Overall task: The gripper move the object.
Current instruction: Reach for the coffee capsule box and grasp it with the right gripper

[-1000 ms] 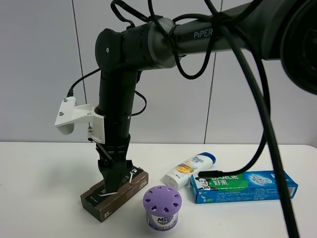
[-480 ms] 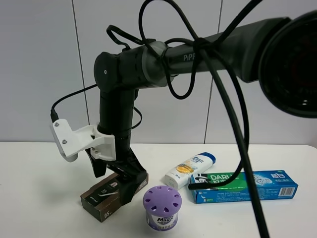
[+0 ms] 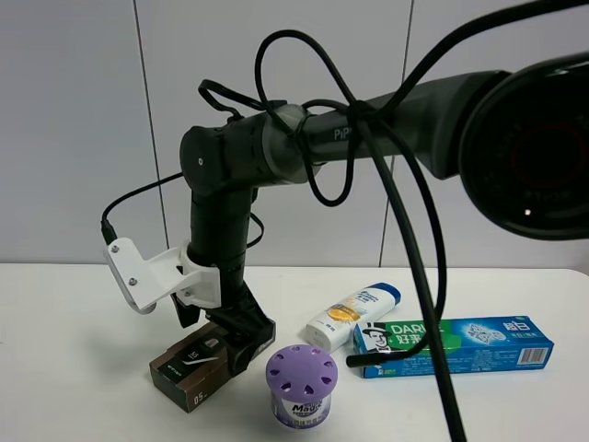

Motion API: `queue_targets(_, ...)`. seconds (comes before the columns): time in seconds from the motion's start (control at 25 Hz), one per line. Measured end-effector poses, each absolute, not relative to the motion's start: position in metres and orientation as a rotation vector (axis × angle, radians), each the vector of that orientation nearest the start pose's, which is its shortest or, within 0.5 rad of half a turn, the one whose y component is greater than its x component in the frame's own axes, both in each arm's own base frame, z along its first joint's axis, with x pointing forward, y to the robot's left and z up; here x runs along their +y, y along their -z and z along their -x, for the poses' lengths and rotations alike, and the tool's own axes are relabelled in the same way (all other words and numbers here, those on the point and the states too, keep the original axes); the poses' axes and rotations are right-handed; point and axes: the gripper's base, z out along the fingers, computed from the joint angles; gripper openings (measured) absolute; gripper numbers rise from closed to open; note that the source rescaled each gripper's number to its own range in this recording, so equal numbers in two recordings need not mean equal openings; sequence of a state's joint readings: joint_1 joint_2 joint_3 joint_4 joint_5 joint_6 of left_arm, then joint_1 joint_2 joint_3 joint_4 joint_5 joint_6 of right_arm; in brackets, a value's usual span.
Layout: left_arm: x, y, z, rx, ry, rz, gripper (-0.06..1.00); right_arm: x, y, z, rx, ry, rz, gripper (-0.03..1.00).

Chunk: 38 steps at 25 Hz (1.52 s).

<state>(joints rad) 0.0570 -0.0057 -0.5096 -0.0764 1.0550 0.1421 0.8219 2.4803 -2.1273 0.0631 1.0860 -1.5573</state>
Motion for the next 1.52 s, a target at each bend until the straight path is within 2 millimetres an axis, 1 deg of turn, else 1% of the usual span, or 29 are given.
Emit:
queue_targets(0.36, -0.006, -0.281, 0.006, 2.019, -0.035, -0.089, 1.00, 0.374, -0.133, -0.355, 1.137, 0.049, 2.663, 1.00)
queue_targets(0.68, -0.006, -0.281, 0.006, 2.019, -0.035, -0.089, 1.00, 0.373, -0.132, -0.357, 1.164, 0.004, 2.640, 1.00)
queue_targets(1.12, -0.006, -0.281, 0.006, 2.019, -0.035, -0.090, 1.00, 0.373, -0.120, -0.357, 1.193, -0.048, 2.633, 1.00)
queue_targets(1.36, -0.006, -0.281, 0.006, 2.019, -0.034, -0.089, 1.00, 0.372, -0.120, -0.359, 1.201, -0.054, 2.626, 1.00)
queue_targets(1.52, -0.006, -0.281, 0.006, 2.019, -0.034, -0.089, 1.00, 0.373, -0.121, -0.359, 1.218, -0.094, 2.601, 1.00)
